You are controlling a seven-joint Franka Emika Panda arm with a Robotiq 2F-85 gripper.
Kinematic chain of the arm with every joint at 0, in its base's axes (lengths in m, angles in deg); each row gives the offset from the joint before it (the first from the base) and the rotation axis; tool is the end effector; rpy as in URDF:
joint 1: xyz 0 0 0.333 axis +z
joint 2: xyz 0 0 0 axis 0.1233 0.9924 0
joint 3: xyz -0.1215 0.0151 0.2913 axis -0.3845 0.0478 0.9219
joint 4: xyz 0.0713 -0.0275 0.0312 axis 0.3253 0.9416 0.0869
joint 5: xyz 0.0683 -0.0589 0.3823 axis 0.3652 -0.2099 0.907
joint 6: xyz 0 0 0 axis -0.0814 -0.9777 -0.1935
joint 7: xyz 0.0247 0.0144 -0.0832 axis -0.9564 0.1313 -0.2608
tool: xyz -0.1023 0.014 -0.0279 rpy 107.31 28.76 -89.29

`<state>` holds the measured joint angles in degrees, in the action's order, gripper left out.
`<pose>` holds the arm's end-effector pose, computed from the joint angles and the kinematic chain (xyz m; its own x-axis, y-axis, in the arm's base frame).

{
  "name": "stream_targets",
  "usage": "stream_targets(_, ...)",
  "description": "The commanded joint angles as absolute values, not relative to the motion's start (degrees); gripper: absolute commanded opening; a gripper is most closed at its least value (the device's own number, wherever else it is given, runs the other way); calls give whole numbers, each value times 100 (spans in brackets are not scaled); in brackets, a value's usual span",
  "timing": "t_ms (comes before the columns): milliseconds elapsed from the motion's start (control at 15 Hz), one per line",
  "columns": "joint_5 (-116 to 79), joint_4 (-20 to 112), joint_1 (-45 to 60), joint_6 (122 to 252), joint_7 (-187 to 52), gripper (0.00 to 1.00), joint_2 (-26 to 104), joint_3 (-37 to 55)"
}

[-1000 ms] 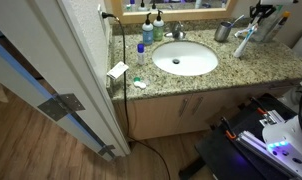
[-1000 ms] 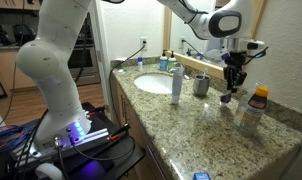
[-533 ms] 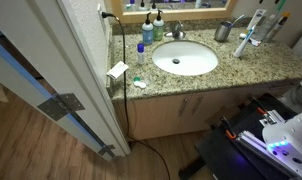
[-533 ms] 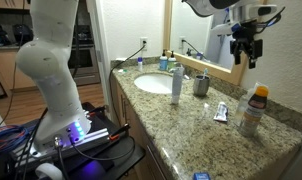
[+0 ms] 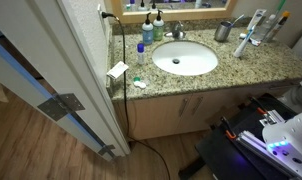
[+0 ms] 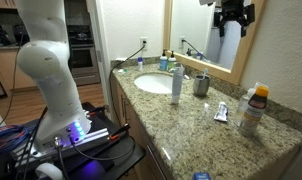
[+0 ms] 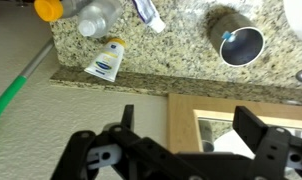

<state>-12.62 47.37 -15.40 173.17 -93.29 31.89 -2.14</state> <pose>0.5149 -0.3794 0.5532 0.9216 -0.2555 0.2921 -0.2974 -0.9486 0.1084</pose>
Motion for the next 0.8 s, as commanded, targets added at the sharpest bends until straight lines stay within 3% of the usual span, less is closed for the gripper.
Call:
stream_targets(0, -1339, 4678, -1410, 17072, -9379, 100, 3165, -211)
stream_targets(733, -2998, 3092, -649, 15562, -10117, 100, 4512, 234)
